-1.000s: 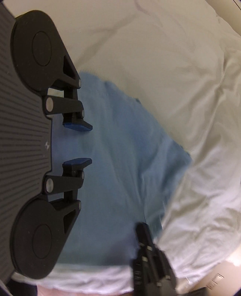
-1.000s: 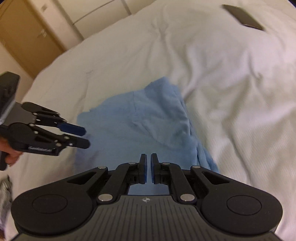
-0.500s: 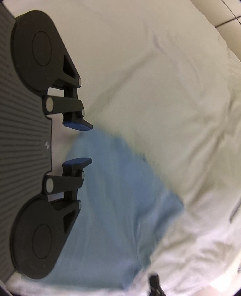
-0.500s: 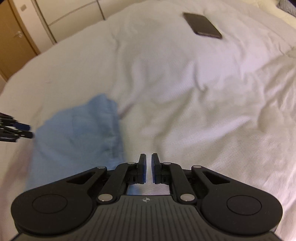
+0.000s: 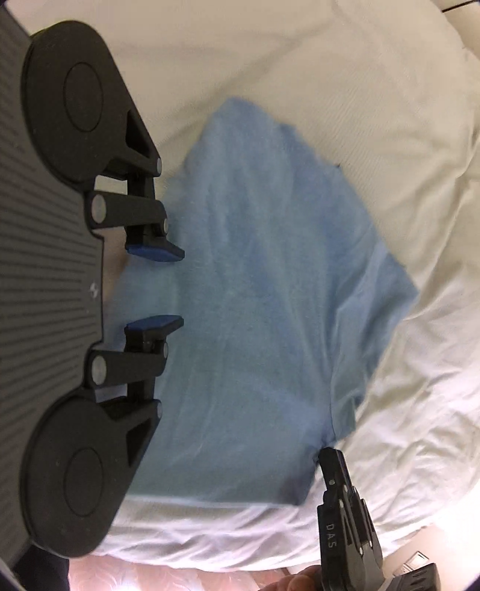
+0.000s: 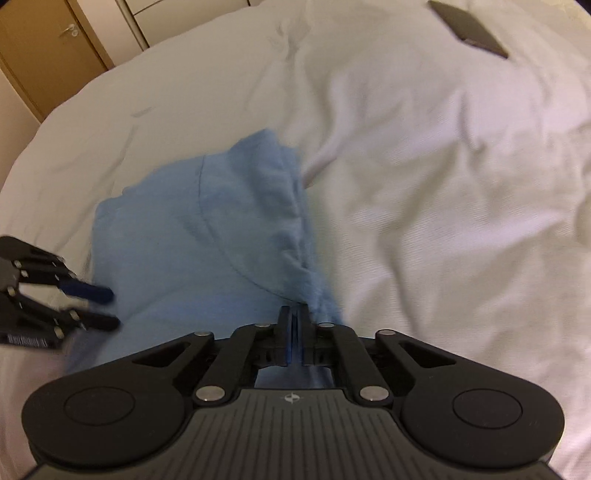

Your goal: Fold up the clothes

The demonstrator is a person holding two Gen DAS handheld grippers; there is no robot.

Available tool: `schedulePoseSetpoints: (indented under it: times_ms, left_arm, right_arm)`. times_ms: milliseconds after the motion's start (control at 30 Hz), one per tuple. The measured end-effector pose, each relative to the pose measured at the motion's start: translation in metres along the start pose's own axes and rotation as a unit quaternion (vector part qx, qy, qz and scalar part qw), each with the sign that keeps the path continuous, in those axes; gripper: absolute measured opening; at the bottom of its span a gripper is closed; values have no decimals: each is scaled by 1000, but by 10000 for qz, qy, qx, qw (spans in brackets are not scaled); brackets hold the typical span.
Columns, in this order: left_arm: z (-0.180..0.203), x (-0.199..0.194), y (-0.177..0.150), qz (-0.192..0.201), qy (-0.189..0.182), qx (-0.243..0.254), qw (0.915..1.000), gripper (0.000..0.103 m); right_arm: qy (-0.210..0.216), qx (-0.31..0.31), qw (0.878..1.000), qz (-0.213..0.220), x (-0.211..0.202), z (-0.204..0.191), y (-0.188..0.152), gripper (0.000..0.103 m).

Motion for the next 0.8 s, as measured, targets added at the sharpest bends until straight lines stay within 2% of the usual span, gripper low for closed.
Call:
schedulePoseSetpoints:
  times_ms: [133,200,300,400,533,633,800]
  left_arm:
    - [28,-27,-11,85,-275,5,9996,26]
    - [50,-33,-20,45,-429,29,9991,26]
    - [81,-23,-45,-146,-430,251,9987,26]
    - [89,-15,-64,-271,-317,253,9988,27]
    - [82,-17,-75,-390,-265,95,9988,27]
    - [80,-23,-85,-475,-86,172,9987,27]
    - [80,-46,-93,-445,320,145,9984,29]
  right_arm:
    - [205,-94,9997,48,-20,-19,-4,16]
    - [474,-265,9985,-71,-23,-40,-14,17]
    - [713,-597,9947,-447,-10,-60,-35,17]
    - [586,-629,9937,-726,-2,-50,-54,17]
    - [309,-389,9959,-755,-14,-18,-61,16]
    - [99,-432,9952,-869,-23,-2,-63,21]
    - [9,-561,9946,-874,-41,3,-57,26]
Point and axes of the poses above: each gripper's, at about its wrist camera, not at the fingertips, and x roughly the way its jaws point, z to its right, y to its top, the point moved 8 cm from there along x, roughly the way its jaws point, and after that the axes turned 14 degrees about y, right-handed, at the moved point
